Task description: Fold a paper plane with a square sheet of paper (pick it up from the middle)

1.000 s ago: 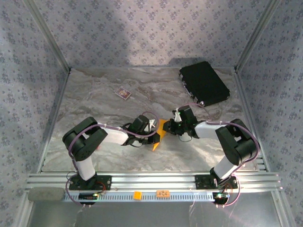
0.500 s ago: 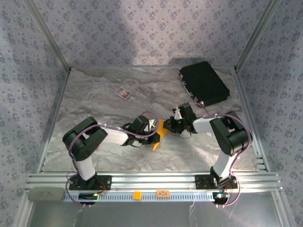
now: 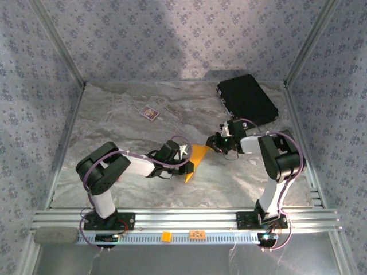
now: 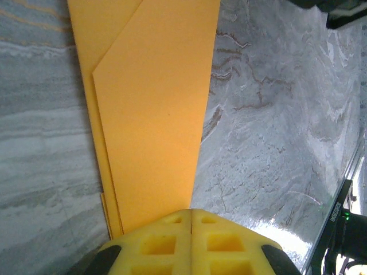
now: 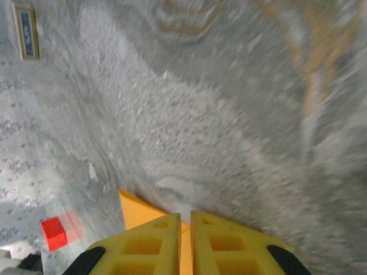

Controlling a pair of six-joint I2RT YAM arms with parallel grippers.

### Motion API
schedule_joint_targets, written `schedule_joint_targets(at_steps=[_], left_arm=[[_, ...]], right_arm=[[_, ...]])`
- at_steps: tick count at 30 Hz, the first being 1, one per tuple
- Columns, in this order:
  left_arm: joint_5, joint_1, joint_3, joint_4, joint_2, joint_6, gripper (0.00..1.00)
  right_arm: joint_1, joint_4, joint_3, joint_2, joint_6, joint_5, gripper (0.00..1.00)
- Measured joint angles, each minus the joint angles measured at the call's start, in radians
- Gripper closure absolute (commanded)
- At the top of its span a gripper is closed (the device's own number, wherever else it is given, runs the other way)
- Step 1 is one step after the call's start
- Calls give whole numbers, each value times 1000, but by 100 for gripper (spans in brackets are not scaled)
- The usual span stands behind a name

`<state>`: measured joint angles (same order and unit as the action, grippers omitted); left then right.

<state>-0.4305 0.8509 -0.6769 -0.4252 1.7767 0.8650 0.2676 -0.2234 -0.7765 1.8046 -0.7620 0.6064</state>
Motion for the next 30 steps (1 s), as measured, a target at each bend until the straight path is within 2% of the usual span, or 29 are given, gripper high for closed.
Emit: schedule_joint_targets(at_steps=[9, 13, 19, 30], left_arm=[[0, 0, 6, -14, 0, 0, 100], [0, 0, 7, -16, 0, 0, 100], [-1, 0, 7, -17, 0, 4, 100], [-7, 0, 8, -26, 5, 11, 100]], right_arm=[[-9, 88, -3, -143, 27, -65, 84], [56, 94, -3, -208, 39, -68, 84], [170, 106, 5, -213, 43, -68, 86], [185, 128, 28, -212, 45, -69, 88]])
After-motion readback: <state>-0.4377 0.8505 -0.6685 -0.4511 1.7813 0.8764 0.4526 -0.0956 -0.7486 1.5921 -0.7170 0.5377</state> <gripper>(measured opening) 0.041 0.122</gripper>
